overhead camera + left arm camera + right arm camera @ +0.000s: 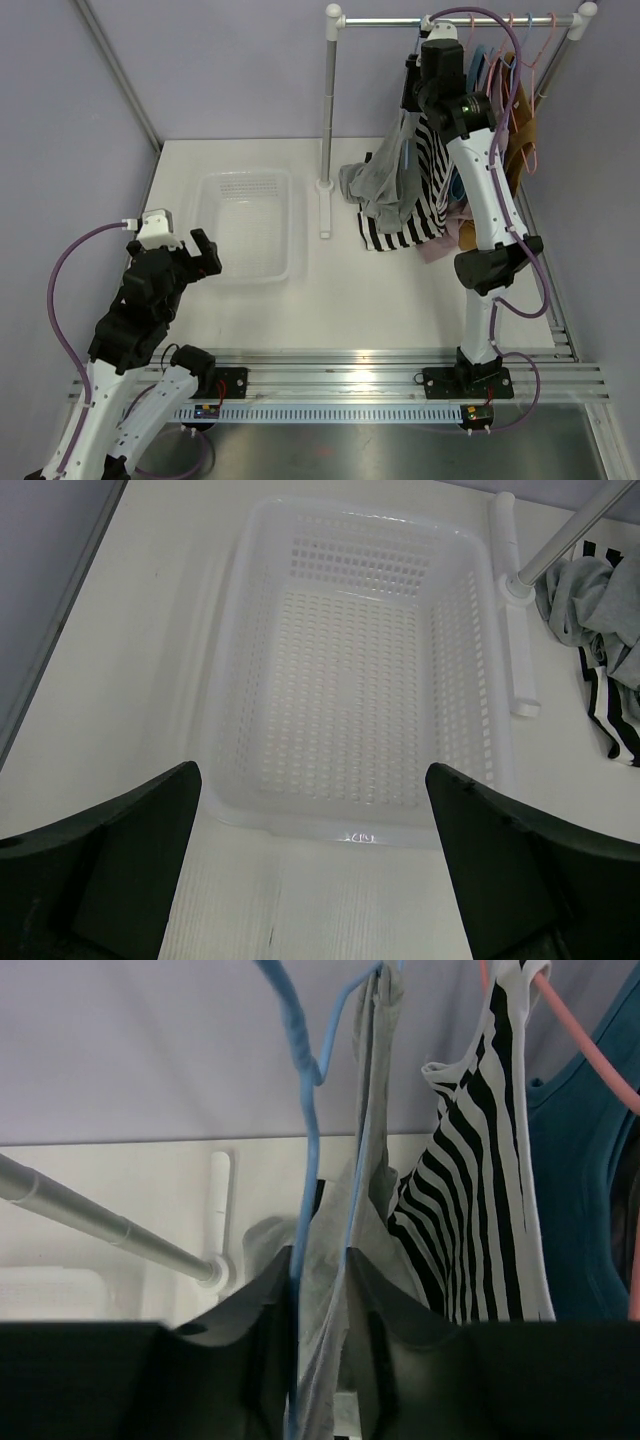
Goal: Remove the tank top from the hanger
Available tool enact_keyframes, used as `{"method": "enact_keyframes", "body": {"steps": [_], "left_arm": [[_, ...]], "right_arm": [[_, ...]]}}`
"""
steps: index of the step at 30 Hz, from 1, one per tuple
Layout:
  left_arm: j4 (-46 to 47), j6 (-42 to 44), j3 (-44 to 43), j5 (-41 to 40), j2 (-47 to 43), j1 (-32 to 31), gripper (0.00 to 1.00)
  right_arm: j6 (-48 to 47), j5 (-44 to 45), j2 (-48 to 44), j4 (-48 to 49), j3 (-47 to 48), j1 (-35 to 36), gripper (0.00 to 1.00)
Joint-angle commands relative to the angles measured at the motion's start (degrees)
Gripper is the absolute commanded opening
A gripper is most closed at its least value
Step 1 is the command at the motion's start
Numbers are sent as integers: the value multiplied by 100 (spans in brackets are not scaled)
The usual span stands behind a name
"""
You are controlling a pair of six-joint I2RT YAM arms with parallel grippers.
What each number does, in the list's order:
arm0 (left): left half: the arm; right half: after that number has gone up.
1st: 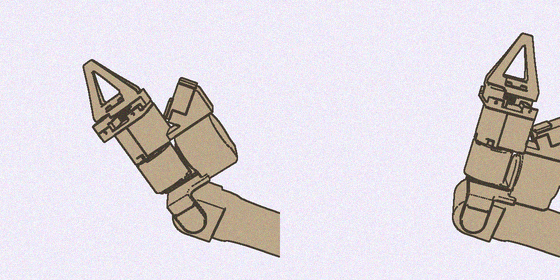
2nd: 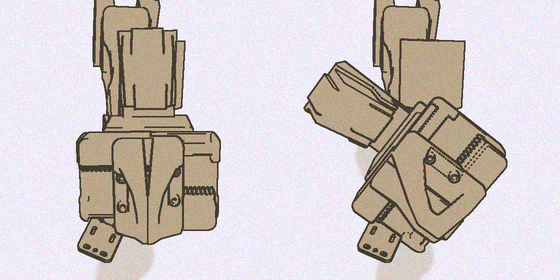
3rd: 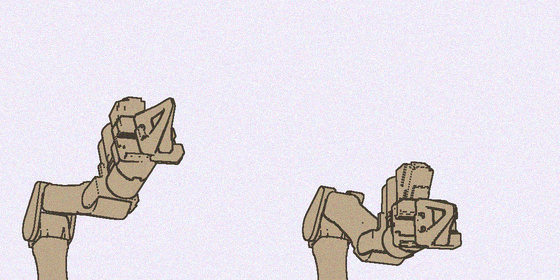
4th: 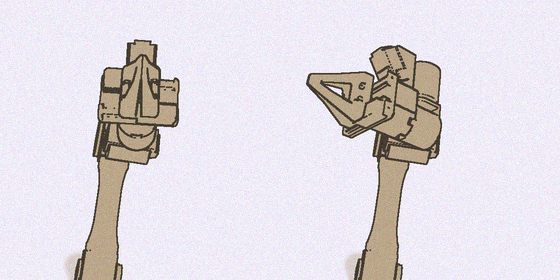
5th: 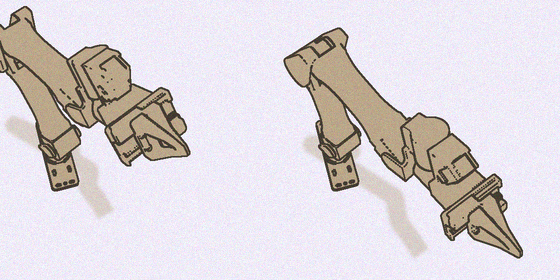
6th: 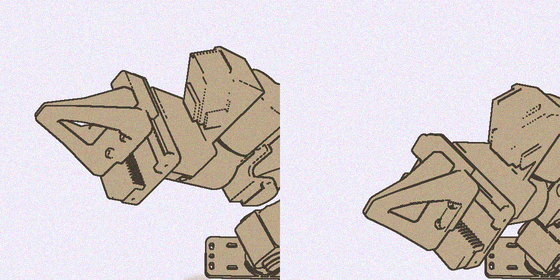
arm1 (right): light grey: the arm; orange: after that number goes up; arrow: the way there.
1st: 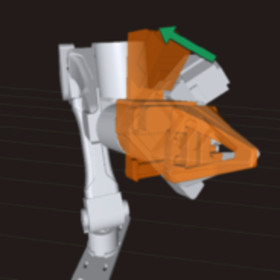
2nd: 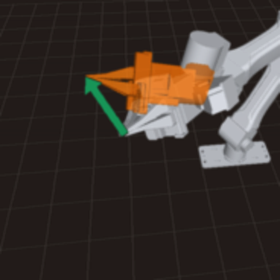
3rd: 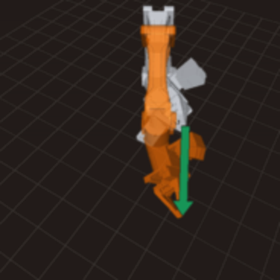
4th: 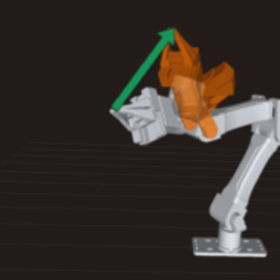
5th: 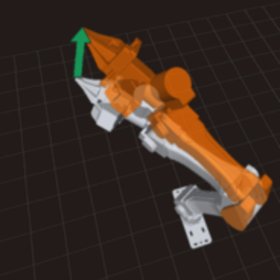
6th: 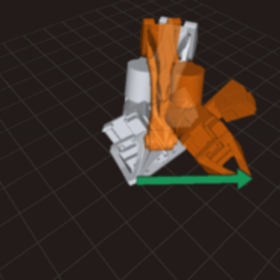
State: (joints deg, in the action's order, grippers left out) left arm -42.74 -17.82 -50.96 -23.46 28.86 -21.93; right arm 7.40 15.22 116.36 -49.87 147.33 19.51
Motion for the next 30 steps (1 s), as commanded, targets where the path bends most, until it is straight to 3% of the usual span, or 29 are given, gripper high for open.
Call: {"method": "enact_keyframes", "body": {"steps": [1,7,23,30], "left_arm": [[345,77,33,149,-21,5,99],[337,95,25,211,40,5,99],[205,34,-309,552,242,5,99],[485,-537,-1222,1449,910,-21,99]], "right_arm": [[-89,262,-244,73,-80,27,27],[-107,279,-447,170,-161,27,0],[-178,-265,-860,250,359,27,0],[156,-1152,-2350,135,-1222,27,0]]}}
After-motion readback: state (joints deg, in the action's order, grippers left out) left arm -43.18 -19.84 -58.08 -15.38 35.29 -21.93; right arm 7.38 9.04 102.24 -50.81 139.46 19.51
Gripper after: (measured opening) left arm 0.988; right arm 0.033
